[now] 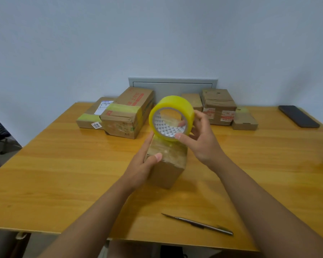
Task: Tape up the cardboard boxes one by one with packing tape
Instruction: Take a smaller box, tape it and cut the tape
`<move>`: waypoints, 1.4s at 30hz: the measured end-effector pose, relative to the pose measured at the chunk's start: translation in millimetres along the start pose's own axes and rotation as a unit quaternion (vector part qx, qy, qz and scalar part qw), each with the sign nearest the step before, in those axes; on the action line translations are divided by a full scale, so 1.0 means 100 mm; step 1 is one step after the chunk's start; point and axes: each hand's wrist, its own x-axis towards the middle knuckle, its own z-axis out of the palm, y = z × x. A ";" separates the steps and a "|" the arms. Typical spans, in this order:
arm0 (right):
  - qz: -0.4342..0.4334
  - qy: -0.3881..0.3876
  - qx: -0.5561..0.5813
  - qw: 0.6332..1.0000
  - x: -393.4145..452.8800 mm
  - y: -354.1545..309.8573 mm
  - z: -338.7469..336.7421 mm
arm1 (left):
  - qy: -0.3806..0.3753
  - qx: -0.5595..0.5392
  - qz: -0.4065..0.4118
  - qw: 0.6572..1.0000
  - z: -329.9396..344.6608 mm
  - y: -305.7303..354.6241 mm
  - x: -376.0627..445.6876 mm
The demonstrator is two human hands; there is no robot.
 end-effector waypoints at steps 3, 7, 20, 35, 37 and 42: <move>-0.006 -0.030 -0.044 0.999 0.09 0.01 0.16 | 0.071 0.048 0.008 0.996 -0.09 -0.09 -0.08; -0.033 -0.021 -0.080 0.996 0.17 0.03 0.31 | 0.211 0.310 0.167 0.912 -0.10 -0.02 -0.20; -0.030 0.001 -0.137 0.990 0.07 -0.12 -0.10 | 0.196 0.522 0.230 0.798 0.09 -0.06 -0.18; 0.052 0.001 -0.182 0.982 -0.48 0.27 -0.69 | 0.194 0.534 0.206 0.797 0.10 -0.03 -0.16; 0.054 0.002 -0.176 0.983 -0.50 0.29 -0.68 | 0.191 0.537 0.203 0.796 0.09 -0.02 -0.16; 0.066 0.010 -0.137 0.988 -0.55 0.34 -0.61 | 0.163 0.567 0.177 0.788 0.08 0.11 -0.12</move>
